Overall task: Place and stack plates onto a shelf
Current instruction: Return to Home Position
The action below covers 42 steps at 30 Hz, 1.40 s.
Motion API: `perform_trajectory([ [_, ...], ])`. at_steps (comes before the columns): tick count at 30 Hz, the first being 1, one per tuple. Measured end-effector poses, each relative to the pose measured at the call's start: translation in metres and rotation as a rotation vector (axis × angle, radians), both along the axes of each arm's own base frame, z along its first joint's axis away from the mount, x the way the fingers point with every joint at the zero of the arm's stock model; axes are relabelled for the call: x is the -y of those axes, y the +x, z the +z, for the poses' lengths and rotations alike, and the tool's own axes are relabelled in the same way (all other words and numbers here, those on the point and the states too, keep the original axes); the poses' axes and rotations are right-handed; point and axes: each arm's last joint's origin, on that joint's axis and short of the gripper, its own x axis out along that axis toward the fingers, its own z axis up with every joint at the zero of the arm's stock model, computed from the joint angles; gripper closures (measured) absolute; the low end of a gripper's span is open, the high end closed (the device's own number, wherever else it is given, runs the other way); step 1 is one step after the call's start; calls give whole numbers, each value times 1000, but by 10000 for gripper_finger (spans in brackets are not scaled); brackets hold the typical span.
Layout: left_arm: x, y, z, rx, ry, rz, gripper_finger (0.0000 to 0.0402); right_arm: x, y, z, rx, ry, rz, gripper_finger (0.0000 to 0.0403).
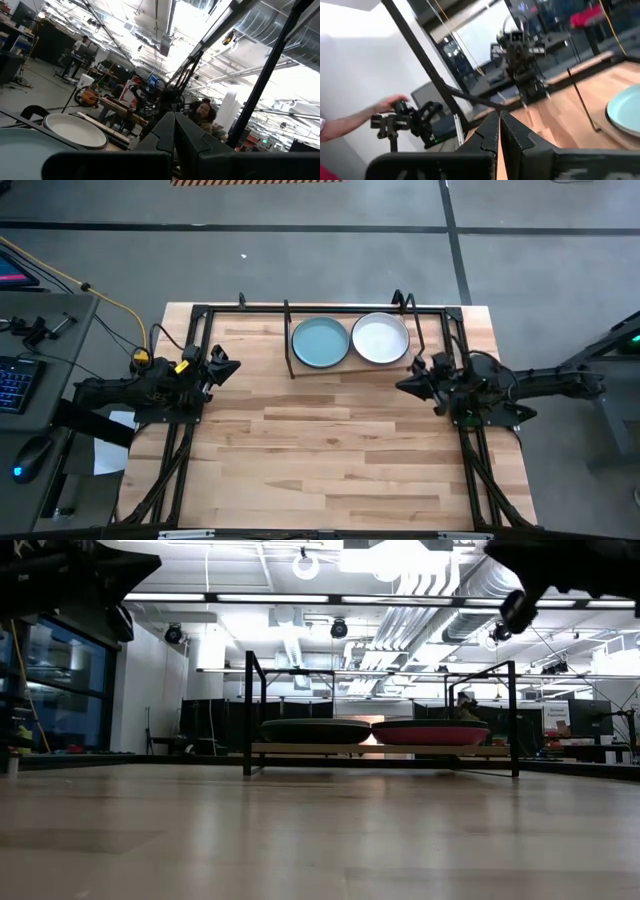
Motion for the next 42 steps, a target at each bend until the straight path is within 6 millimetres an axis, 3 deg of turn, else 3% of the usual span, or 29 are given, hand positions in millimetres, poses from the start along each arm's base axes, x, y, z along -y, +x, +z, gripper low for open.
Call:
perform_trajectory([
  [9, 0, 0, 0, 0, 0, 0, 401, 0, -23, -29, 117, -26, -22, 403],
  [25, 0, 1, -2, -21, -2, 0, 401, 0, -39, -42, 75, -102, -18, 403],
  [42, 0, 0, -1, -17, -2, 0, 401, 0, -38, -47, 32, -130, -9, 403],
])
